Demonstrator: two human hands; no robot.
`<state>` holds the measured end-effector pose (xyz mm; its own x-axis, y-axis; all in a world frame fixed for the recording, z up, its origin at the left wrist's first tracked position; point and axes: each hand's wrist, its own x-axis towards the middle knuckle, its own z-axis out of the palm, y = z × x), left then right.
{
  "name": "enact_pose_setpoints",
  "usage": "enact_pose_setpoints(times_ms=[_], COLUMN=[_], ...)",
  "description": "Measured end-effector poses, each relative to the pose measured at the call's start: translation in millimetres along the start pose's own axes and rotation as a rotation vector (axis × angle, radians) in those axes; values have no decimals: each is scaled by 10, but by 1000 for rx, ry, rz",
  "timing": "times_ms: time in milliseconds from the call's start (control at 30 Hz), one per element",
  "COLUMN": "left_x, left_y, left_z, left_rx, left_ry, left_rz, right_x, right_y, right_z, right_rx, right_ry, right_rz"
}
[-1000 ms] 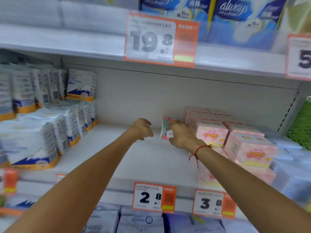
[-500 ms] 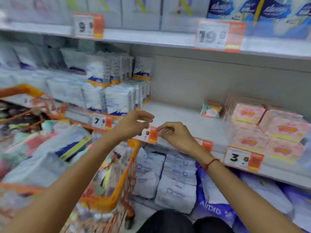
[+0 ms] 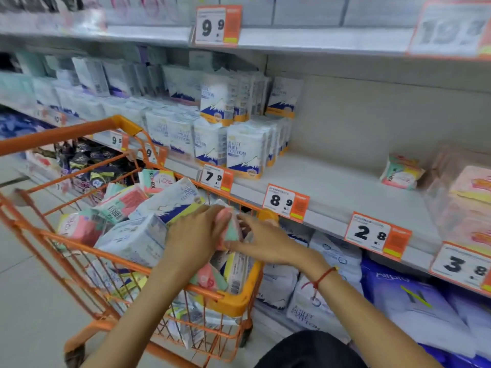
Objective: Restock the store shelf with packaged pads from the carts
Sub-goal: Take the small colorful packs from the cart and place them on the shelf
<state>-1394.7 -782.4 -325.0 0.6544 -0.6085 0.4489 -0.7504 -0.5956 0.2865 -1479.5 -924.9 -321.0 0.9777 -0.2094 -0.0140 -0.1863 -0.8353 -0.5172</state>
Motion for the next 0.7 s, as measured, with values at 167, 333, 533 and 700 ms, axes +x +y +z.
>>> enact_pose_setpoints(times_ms=[167, 333, 533, 700], left_x=[-29, -235, -463, -415], left_y=[88, 79, 255, 289], left_z=[-76, -434, -641, -553], left_rx=[-326, -187, 484, 262], left_ry=[-126, 27, -491, -423], left_rz=[-82, -94, -107, -181], right_x=[-22, -74, -111, -189], right_y=[117, 161, 171, 151], right_z=[58, 112, 128, 72], right_rx=[124, 255, 369, 355], right_ry=[114, 209, 259, 253], right_rz=[4, -58, -67, -73])
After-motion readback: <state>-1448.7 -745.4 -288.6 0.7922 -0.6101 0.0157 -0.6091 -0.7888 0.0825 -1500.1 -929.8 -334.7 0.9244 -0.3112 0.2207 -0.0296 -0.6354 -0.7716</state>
